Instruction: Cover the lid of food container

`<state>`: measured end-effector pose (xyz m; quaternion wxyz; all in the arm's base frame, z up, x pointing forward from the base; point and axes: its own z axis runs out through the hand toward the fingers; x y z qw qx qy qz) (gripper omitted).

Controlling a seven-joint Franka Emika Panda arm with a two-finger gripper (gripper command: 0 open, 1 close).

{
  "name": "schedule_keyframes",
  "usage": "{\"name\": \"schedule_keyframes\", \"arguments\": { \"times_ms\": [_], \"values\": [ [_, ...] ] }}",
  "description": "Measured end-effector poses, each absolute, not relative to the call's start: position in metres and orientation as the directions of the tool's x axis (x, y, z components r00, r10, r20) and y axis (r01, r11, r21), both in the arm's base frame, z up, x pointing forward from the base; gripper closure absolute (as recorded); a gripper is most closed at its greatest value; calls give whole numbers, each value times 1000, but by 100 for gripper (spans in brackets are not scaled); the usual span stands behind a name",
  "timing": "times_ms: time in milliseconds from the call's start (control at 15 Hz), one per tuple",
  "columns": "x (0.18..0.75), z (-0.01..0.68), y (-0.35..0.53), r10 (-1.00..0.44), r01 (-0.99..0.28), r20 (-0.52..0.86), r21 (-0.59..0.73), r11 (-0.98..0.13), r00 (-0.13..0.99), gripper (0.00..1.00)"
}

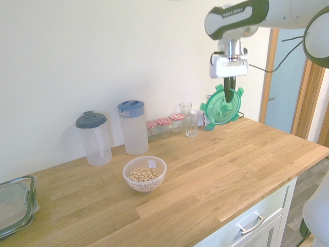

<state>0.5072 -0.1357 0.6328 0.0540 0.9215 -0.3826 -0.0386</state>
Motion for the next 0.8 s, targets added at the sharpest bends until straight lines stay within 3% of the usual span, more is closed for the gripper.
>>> {"name": "schedule_keyframes", "arguments": {
  "times_ms": [400, 800],
  "values": [
    [532, 649, -36, -674, -728, 286, 366, -580, 681, 100],
    [508, 619, 81, -540, -728, 502, 572, -378, 675, 100]
  ]
}}
